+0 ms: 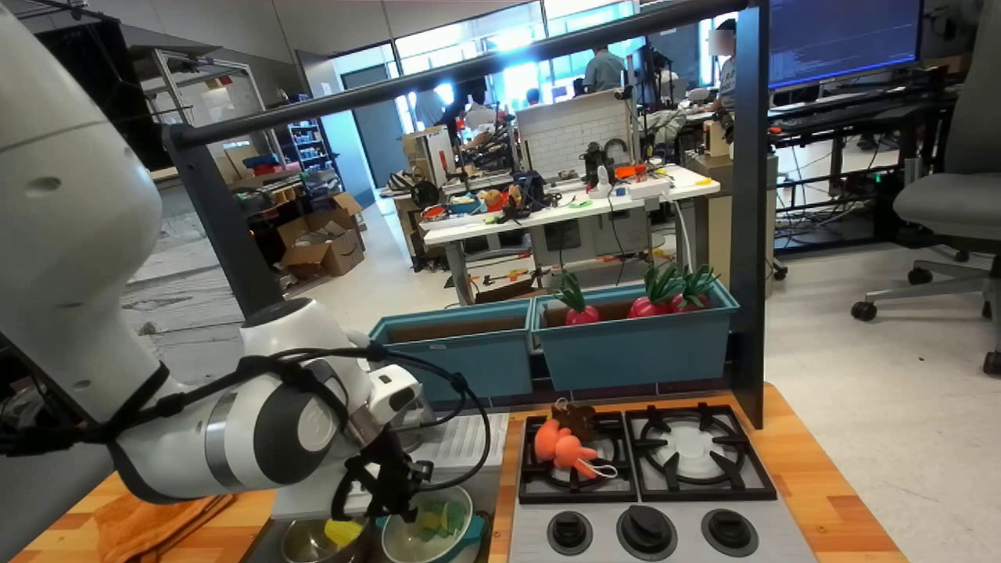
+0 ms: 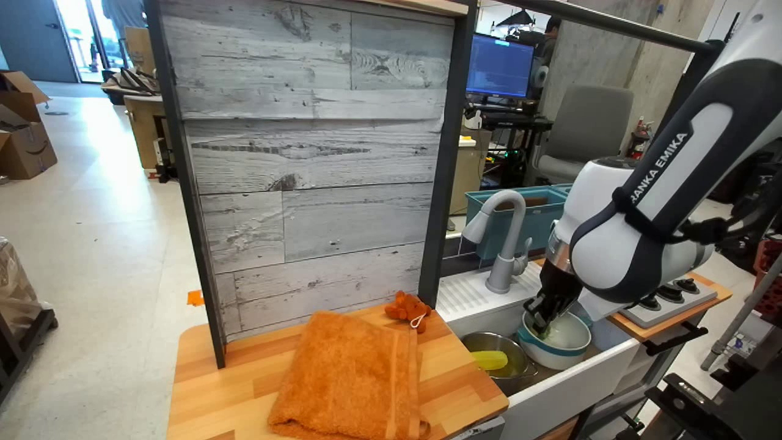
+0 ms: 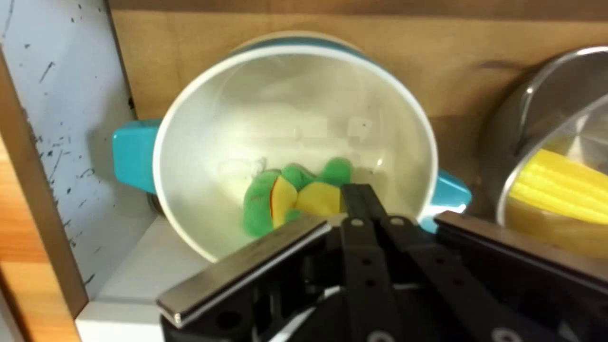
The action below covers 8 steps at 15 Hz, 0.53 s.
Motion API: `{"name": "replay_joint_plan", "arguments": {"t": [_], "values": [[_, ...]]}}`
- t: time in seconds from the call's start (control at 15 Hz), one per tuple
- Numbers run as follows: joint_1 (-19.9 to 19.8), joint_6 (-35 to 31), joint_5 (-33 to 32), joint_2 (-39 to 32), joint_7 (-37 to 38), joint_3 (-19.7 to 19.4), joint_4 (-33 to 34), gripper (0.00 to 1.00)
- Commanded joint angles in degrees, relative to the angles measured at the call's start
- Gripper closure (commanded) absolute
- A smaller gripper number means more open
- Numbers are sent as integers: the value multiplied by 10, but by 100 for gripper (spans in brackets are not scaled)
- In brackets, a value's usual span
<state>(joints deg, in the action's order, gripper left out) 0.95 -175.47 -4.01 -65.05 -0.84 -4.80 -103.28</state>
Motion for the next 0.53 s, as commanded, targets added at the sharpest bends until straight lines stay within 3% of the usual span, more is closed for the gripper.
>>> {"name": "replay_joint_plan", "arguments": {"t": [0.0, 0.07, 0.13, 0.27, 0.33, 0.4, 0.47], "values": [[-20, -35, 5, 98, -7, 18, -100, 100], [-17, -41, 6, 109, -3, 13, -110, 74], [-17, -37, 5, 115, -4, 10, -111, 73], [4, -22, 10, 110, 12, -18, -107, 60], [-9, -20, 5, 100, 0, -1, -88, 51], [-8, -20, 5, 100, 0, -4, -89, 70], [-9, -20, 5, 99, 0, -4, -89, 61]]}}
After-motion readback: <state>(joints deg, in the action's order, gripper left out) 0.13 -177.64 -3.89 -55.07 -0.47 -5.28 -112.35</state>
